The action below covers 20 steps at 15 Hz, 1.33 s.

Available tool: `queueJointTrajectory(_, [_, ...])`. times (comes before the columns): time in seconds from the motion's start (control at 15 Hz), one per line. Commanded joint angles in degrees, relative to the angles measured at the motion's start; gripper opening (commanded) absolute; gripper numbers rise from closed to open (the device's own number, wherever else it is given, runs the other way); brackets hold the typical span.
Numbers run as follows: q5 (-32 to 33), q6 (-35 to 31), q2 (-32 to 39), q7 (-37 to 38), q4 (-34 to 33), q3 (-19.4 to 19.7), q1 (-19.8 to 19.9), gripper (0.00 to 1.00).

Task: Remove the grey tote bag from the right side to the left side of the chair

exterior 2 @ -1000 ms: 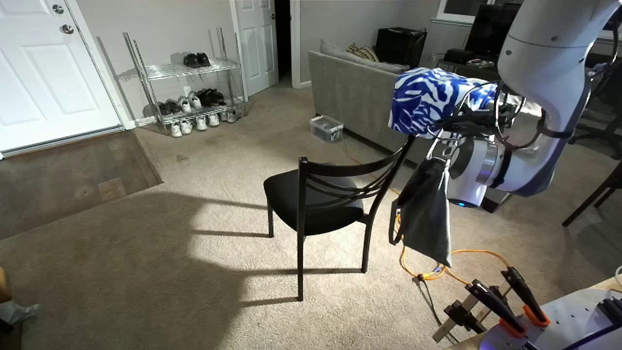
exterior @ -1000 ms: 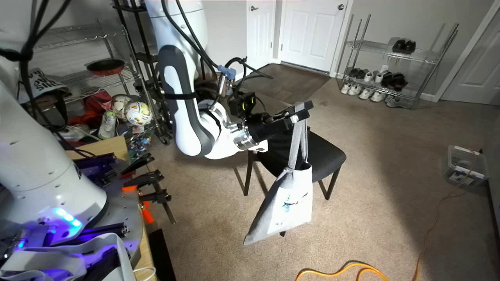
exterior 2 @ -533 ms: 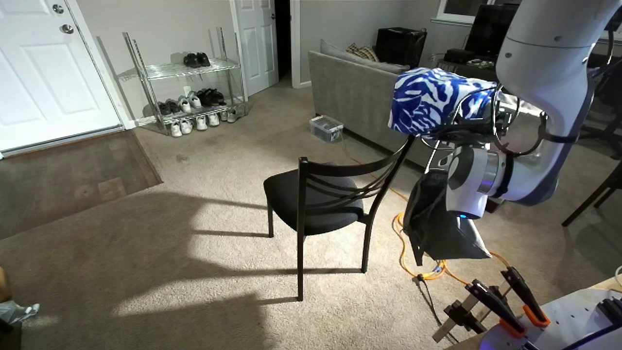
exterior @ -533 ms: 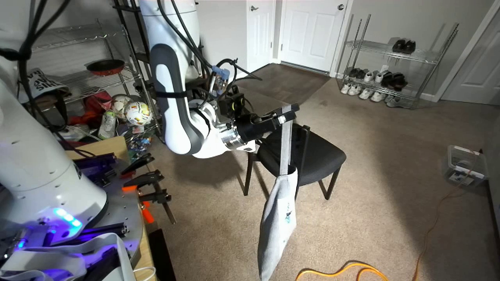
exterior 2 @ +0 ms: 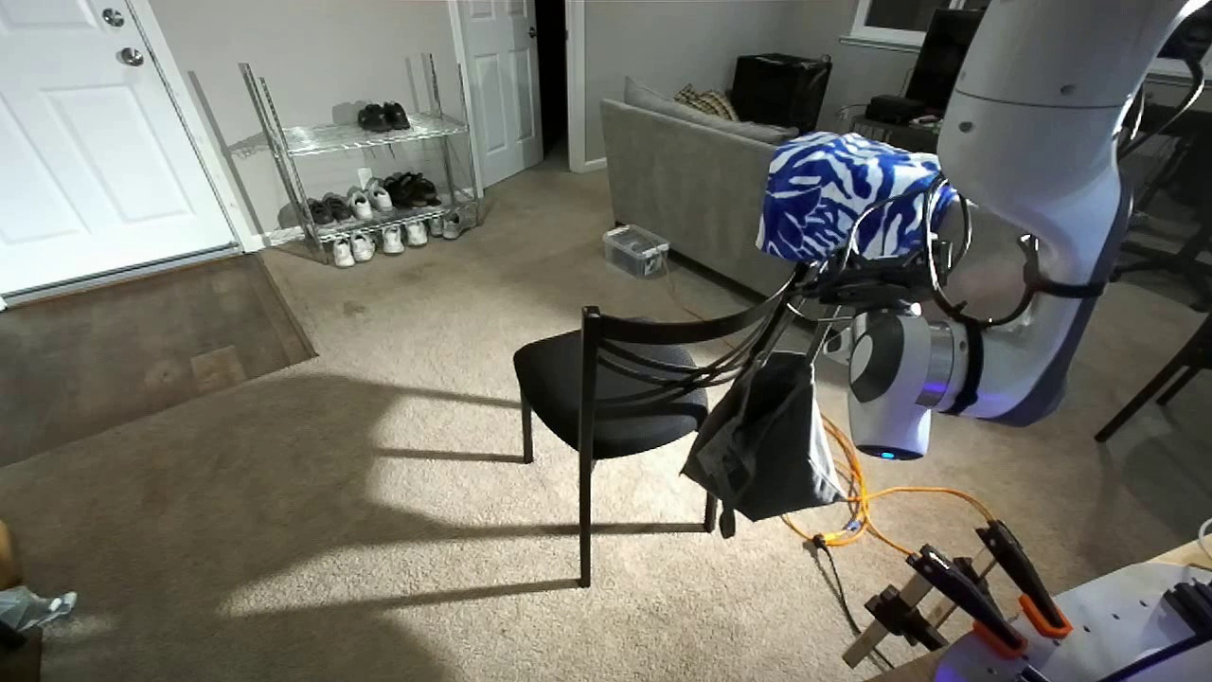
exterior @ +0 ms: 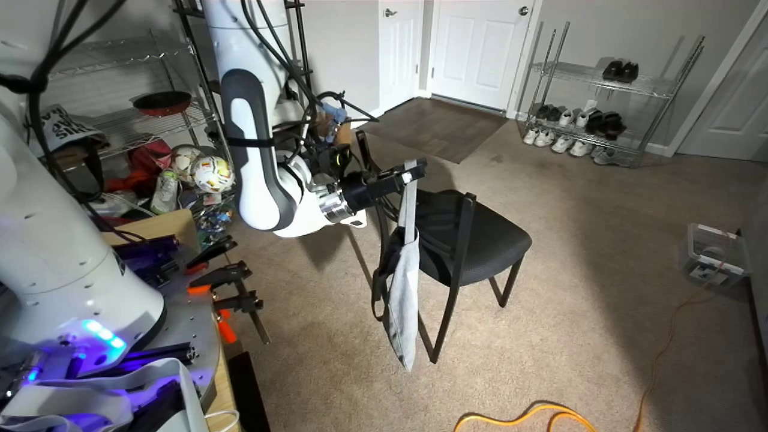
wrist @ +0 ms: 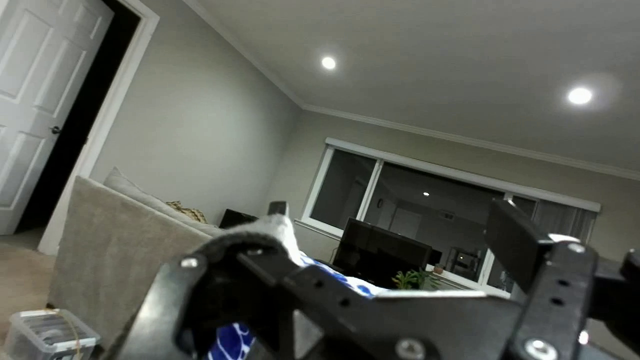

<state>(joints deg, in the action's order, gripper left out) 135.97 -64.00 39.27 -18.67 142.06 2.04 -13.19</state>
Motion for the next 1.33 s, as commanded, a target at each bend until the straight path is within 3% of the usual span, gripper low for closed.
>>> queueJointTrajectory(0.0, [1.2,3.4,1.7,-1.9,2.1,-1.3,-3.0,1.00])
queueJointTrajectory(0.67, [1.8,7.9,8.9,-5.9,1.5,-2.9,-11.8,1.00])
queueJointTrajectory(1.27, [3.6,3.3,7.5,-8.8,-0.3,-4.4,-13.9,1.00])
